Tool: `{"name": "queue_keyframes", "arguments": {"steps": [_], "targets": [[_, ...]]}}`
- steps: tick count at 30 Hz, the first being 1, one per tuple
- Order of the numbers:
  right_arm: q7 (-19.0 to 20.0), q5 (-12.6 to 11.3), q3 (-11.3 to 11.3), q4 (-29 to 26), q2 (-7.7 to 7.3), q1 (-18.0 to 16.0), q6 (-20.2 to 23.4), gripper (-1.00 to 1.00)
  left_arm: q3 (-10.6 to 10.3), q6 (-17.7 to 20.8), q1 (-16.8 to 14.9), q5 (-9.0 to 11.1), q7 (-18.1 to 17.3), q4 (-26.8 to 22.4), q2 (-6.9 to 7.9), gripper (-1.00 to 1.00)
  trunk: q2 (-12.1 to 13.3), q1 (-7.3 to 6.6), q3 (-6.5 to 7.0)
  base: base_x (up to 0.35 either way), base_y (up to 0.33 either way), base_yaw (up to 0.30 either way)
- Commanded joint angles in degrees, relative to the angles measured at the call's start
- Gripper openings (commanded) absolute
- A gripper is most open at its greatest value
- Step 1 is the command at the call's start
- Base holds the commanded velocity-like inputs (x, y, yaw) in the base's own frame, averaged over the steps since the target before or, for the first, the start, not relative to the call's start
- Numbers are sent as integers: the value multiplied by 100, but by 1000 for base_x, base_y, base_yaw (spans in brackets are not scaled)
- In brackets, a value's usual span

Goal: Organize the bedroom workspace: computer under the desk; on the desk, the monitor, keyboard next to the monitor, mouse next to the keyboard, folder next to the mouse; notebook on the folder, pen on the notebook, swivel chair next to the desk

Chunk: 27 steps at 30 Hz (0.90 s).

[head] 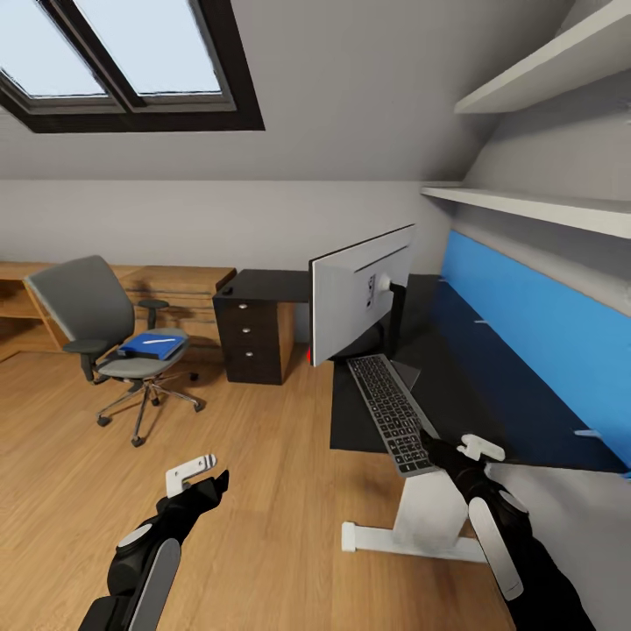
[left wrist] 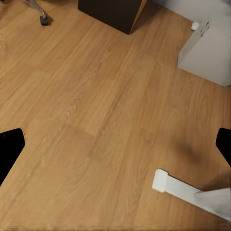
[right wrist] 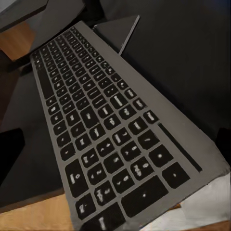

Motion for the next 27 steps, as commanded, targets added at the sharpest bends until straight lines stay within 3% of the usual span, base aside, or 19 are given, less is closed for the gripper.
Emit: {"name": "queue_keyframes", "arguments": {"steps": [1, 13, 27], "targets": [[-37, -60, 5, -10, -3, -3, 24, 100, 3, 22, -4, 61, 43, -8, -3, 100, -4, -3, -6, -295, 0, 0], [-37, -60, 7, -10, -3, -3, 20, 100, 3, 22, -4, 62, 43, -7, -3, 100, -4, -3, -6, -215, 0, 0], [125, -100, -50, 72, -6, -3, 30, 100, 3, 24, -3, 62, 47, -6, -4, 100, -4, -3, -6, -22, 0, 0]]}}
